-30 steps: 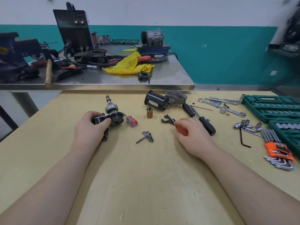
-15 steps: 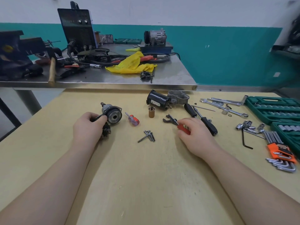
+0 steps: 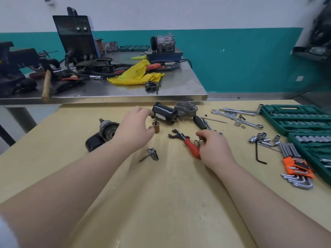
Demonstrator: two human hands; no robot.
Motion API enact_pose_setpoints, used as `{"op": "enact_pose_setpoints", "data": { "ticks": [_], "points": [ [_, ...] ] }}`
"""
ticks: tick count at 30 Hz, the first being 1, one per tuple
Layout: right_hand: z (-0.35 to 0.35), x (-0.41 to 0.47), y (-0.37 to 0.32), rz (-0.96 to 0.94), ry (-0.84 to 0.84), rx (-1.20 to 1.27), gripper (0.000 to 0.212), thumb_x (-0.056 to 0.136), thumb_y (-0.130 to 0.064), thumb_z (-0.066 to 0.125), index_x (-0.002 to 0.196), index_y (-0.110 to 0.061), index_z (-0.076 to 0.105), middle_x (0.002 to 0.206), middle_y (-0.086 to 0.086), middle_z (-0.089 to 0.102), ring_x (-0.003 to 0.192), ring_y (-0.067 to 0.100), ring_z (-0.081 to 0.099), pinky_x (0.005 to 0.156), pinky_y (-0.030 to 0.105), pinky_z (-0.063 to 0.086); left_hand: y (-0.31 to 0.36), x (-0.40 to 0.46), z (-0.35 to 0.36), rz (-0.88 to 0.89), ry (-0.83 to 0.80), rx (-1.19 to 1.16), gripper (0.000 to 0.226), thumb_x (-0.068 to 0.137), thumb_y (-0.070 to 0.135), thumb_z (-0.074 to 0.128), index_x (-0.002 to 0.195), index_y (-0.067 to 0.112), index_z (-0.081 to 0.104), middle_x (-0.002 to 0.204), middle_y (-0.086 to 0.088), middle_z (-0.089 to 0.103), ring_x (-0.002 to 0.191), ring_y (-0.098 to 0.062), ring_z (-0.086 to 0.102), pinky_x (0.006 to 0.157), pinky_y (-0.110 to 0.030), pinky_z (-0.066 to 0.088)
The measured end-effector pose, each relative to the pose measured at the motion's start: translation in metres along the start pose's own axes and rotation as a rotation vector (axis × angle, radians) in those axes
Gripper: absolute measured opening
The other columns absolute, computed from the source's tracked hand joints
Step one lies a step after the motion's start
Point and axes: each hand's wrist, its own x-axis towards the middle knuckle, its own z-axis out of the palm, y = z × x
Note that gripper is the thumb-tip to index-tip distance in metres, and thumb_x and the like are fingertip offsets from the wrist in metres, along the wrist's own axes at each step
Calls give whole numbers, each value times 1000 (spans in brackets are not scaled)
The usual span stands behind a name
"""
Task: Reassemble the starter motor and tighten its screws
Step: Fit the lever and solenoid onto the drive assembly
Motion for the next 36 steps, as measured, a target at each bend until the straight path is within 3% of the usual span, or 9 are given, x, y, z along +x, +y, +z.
{"op": "enact_pose_setpoints", "data": {
  "ticks": [3,7,13,16,20,24,28,32,36],
  "points": [
    [-3,2,2,13,-26,-72,45,101,-9,57,142,-25,66,140,1,67,129,24,62,109,39,51,10,28,11,-86,-157,109,47,97,25,69,144,27,61,145,0,55,124,-24,56,90,-36,48],
    [-5,3,5,30,-13,-57,38,103,-20,58,139,-29,67,132,-2,70,115,21,66,100,38,56,23,46,23,-145,-249,101,44,99,20,65,143,24,65,136,-3,64,80,-16,57,55,-27,43],
    [-6,3,7,11,-9,-38,34,106,-22,52,135,-27,69,128,1,73,113,24,67,95,35,54,37,47,27,-147,-292,175,47,97,0,60,140,16,70,134,-8,70,118,-29,67,92,-36,56],
    [-7,1,6,16,-10,-31,36,106,-21,47,132,-30,71,128,-1,73,116,25,67,96,38,55,39,46,18,-194,-270,108,39,94,4,71,132,16,74,125,-6,73,111,-27,69,84,-34,57],
    [-8,-1,4,16,71,-4,37,106,-19,45,129,-31,73,125,-4,73,113,25,67,91,37,55,49,33,-11,-375,-184,-446,22,93,12,83,112,22,78,95,1,83,82,-10,78,48,-19,53],
    [-8,-5,-1,132,32,407,38,100,-13,44,108,-31,76,83,-8,75,82,25,78,77,49,64,60,-10,-24,-415,-215,-1165,24,98,-4,71,122,0,71,106,-17,82,98,-23,82,78,-23,65],
    [-10,-13,-12,145,-17,696,35,96,-4,45,96,-23,74,59,-6,71,65,40,76,56,46,60,58,-64,-13,-463,-206,-1392,31,89,-3,74,120,-4,70,109,-23,80,100,-30,81,80,-25,65],
    [-11,-30,-24,22,-26,753,37,93,-4,47,85,-26,76,59,6,68,49,26,65,43,32,50,46,-98,1,-564,-186,-1641,37,74,3,77,110,-4,76,111,-27,79,95,-31,82,74,-26,65],
    [-2,-47,-30,-216,-57,541,28,97,-16,54,92,-34,75,66,3,66,54,18,60,52,34,48,34,-111,10,-484,-178,-1714,23,78,2,81,101,2,84,115,-29,77,104,-35,80,81,-29,65]
  ]
}}
